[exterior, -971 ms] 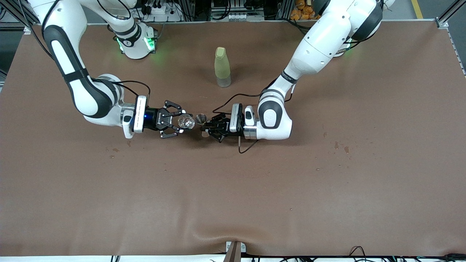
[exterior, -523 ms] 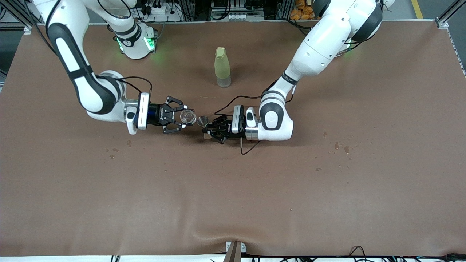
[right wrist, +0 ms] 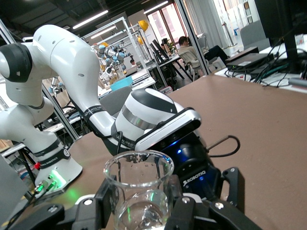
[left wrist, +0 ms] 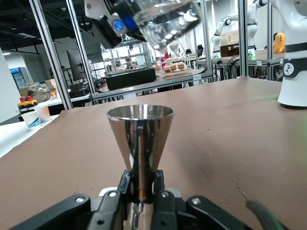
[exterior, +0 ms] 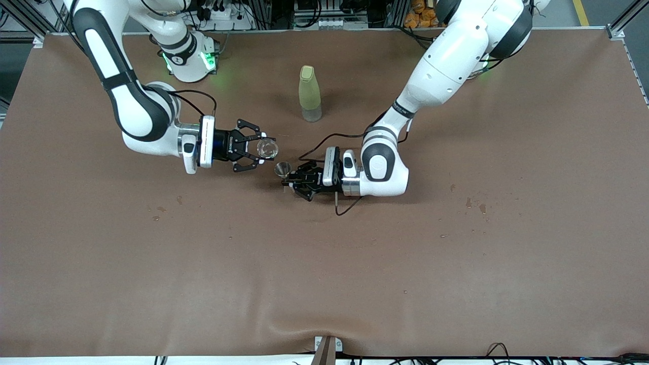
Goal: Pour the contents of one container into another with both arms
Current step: 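Move the beaker with the right gripper above the jigger's rim, then tilt the beaker with the right gripper, pouring liquid into the jigger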
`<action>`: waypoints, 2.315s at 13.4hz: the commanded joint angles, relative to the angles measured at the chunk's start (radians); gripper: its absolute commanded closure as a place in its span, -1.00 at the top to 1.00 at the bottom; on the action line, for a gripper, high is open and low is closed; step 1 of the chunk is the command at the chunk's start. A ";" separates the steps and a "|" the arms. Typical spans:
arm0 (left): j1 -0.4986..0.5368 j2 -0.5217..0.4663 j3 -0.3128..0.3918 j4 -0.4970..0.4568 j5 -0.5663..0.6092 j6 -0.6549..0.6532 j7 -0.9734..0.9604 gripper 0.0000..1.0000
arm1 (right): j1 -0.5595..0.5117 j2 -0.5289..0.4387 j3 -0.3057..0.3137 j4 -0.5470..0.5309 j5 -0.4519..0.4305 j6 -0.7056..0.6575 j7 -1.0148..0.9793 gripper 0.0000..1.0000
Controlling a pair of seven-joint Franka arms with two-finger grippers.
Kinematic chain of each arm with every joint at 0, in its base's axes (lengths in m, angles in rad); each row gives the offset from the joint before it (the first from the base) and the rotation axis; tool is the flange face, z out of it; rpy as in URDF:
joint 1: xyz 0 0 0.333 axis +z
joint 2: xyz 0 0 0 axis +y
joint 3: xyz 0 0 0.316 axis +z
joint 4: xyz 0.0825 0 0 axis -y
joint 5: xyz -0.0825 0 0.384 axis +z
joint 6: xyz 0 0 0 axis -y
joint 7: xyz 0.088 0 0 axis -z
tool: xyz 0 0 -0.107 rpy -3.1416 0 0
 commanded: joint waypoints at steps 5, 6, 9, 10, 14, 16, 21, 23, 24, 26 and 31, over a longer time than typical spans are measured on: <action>-0.010 0.000 0.004 -0.003 -0.062 0.003 0.029 -1.00 | 0.045 -0.019 -0.005 -0.038 0.031 0.001 0.096 -0.98; -0.011 0.000 0.004 -0.003 -0.064 0.003 0.029 -1.00 | 0.051 -0.017 -0.005 -0.045 0.031 0.003 0.096 -0.99; -0.011 0.000 0.004 -0.004 -0.065 0.009 0.029 -1.00 | 0.050 0.009 -0.005 -0.045 0.031 0.001 0.109 -1.00; -0.011 0.000 0.004 -0.004 -0.065 0.009 0.029 -1.00 | 0.050 0.016 -0.005 -0.045 0.031 0.001 0.143 -1.00; -0.015 0.000 0.004 -0.006 -0.085 0.017 0.029 -1.00 | 0.050 0.024 -0.005 -0.036 0.035 0.003 0.238 -0.97; -0.019 0.000 0.004 -0.009 -0.097 0.023 0.029 -1.00 | 0.050 0.029 -0.005 -0.028 0.035 0.008 0.284 -0.98; -0.028 0.009 0.004 -0.009 -0.110 0.026 0.029 -1.00 | 0.051 0.079 -0.005 0.001 0.055 0.008 0.306 -0.98; -0.028 0.009 0.004 -0.009 -0.119 0.029 0.029 -1.00 | 0.054 0.105 -0.004 0.013 0.078 0.008 0.307 -0.98; -0.030 0.011 0.004 -0.009 -0.122 0.031 0.029 -1.00 | 0.062 0.109 -0.005 0.013 0.102 0.006 0.307 -0.98; -0.030 0.014 0.004 -0.010 -0.122 0.031 0.029 -1.00 | 0.066 0.118 -0.005 0.013 0.109 0.006 0.322 -0.99; -0.030 0.018 0.004 -0.010 -0.122 0.031 0.031 -1.00 | 0.068 0.119 -0.004 0.012 0.109 0.006 0.431 -1.00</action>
